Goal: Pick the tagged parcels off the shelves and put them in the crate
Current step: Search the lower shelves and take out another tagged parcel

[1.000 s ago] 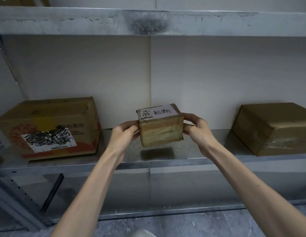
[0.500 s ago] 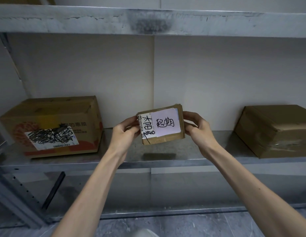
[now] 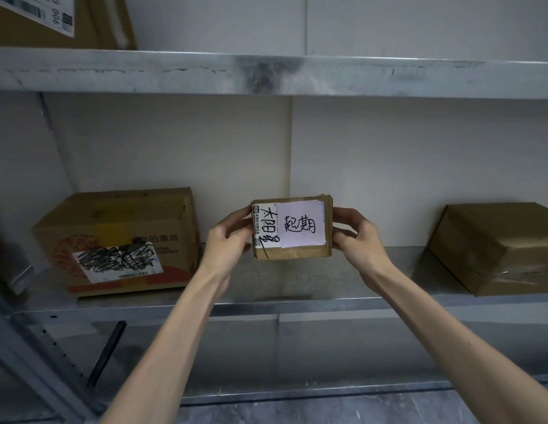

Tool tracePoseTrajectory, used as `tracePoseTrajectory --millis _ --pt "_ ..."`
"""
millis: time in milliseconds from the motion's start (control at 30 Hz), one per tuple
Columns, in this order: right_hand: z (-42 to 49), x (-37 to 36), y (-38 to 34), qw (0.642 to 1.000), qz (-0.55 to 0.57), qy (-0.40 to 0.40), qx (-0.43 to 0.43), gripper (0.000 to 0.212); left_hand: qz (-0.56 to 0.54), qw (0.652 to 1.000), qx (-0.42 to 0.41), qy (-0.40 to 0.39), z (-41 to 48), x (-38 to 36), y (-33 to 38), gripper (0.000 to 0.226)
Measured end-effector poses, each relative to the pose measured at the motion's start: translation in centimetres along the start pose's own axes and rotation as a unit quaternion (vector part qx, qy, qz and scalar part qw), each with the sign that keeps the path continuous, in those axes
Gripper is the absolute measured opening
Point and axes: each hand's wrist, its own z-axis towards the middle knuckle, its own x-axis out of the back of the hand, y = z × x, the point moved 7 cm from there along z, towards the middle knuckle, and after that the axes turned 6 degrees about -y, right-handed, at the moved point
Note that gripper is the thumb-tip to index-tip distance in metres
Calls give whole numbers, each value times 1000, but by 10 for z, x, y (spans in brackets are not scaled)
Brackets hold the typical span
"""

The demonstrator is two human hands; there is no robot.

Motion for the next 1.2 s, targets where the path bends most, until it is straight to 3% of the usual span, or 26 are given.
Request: tracePoseTrajectory --millis 267,533,833,1200 --pt "-11 -12 -15 999 -15 12 -39 39 -33 996 73 -35 -7 12 2 38" --pt "-53 73 -65 989 -45 70 -125 38 -62 978 176 -93 -33 -66 63 33" --pt "-107 215 -199 970 -61 154 -177 39 -87 959 214 -165 -76 -194 204 37" --pt "-130 340 -420 957 -52 245 -144 38 -77 950 178 -243 -71 -299 444 36"
